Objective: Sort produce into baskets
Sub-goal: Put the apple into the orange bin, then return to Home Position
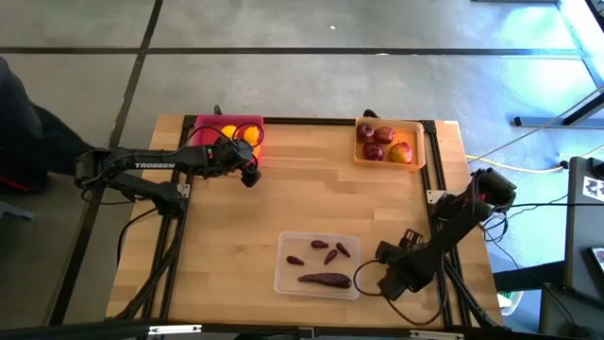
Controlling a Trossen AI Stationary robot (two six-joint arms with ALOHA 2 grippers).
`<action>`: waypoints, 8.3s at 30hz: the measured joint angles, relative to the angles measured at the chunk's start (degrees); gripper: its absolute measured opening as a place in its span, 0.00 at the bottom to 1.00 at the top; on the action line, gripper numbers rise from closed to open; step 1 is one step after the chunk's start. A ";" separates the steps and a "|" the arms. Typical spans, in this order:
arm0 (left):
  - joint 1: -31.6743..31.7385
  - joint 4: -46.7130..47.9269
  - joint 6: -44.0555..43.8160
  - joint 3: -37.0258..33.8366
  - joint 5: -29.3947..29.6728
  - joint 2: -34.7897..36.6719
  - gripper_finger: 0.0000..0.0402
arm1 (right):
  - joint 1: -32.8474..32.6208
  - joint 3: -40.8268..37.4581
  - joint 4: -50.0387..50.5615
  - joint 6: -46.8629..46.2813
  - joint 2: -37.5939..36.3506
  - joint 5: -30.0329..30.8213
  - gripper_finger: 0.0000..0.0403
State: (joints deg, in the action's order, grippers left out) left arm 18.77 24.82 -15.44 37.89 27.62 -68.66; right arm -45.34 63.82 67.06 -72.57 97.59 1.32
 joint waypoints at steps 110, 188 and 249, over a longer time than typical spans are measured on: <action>-8.62 -12.15 11.24 -19.05 -21.67 43.68 0.05 | 59.96 -30.92 -66.87 57.96 -46.69 -6.70 0.18; -8.66 -25.31 5.79 -37.40 -27.80 68.15 0.01 | 51.36 -63.39 -69.85 57.43 -93.07 5.57 0.01; -8.67 -25.27 5.79 -37.35 -27.82 68.15 0.01 | 51.36 -63.41 -69.94 57.45 -93.05 5.55 0.01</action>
State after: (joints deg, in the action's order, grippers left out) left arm 10.09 -0.45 -9.65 0.54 -0.21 -0.51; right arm 6.02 0.40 -2.87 -15.11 4.54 6.87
